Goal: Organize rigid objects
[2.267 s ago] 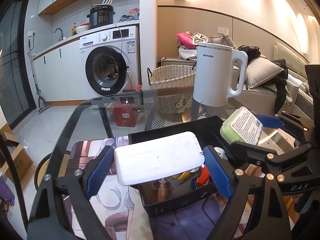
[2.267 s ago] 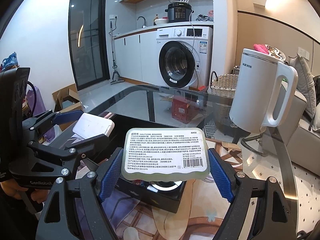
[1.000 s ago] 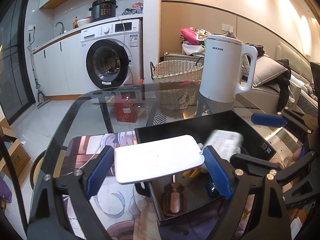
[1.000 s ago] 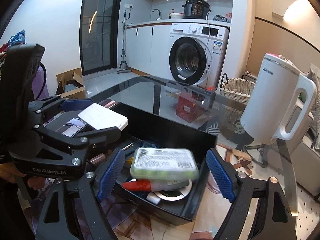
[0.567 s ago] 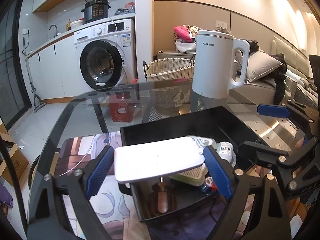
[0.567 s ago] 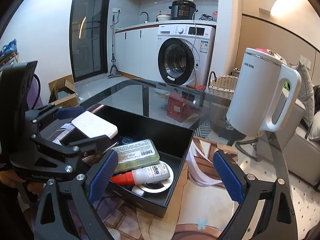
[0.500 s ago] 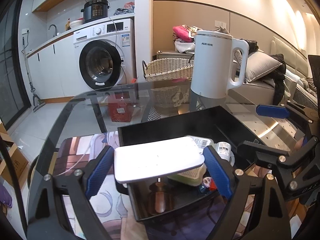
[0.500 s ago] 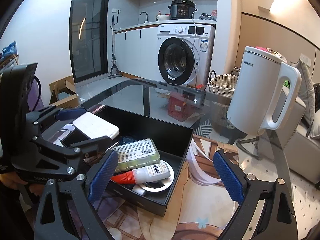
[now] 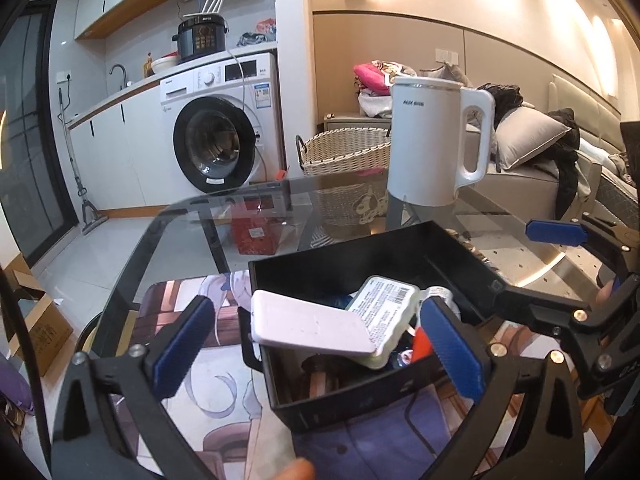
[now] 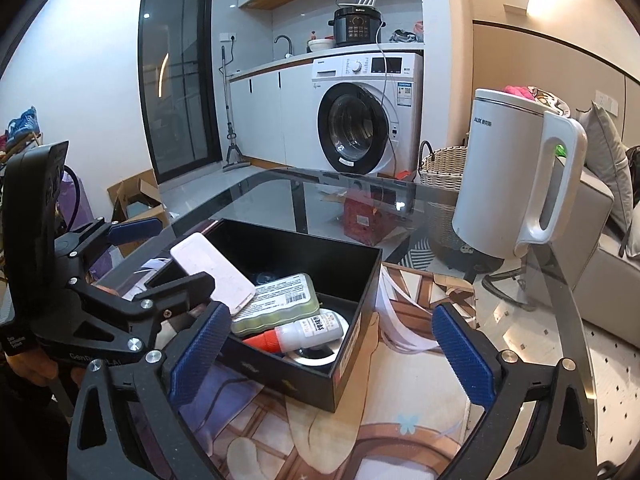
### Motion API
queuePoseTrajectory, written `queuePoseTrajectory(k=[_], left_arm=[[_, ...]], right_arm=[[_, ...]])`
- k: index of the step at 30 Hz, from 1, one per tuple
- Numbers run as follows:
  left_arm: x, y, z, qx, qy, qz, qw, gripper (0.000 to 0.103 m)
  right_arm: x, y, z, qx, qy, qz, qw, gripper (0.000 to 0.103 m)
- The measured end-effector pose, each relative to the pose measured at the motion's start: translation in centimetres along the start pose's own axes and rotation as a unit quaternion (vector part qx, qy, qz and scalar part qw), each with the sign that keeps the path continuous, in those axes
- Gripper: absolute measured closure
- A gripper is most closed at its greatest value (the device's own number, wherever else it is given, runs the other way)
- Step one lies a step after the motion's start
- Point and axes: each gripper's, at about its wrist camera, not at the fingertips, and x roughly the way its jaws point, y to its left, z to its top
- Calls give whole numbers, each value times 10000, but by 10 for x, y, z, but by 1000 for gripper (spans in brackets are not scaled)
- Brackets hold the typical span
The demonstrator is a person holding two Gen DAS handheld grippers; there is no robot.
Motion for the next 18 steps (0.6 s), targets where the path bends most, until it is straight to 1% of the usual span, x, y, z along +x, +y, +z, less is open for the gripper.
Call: queuePoseTrajectory(k=[10, 18], left_arm=[[-30, 1, -8, -221, -100, 65, 9997, 0], [-35, 8, -19, -383, -110, 180, 9990, 0]], right_arm=[[-20, 5, -14, 82, -53, 86, 9999, 1], [-28, 18, -25, 60, -193, 82, 9998, 1]])
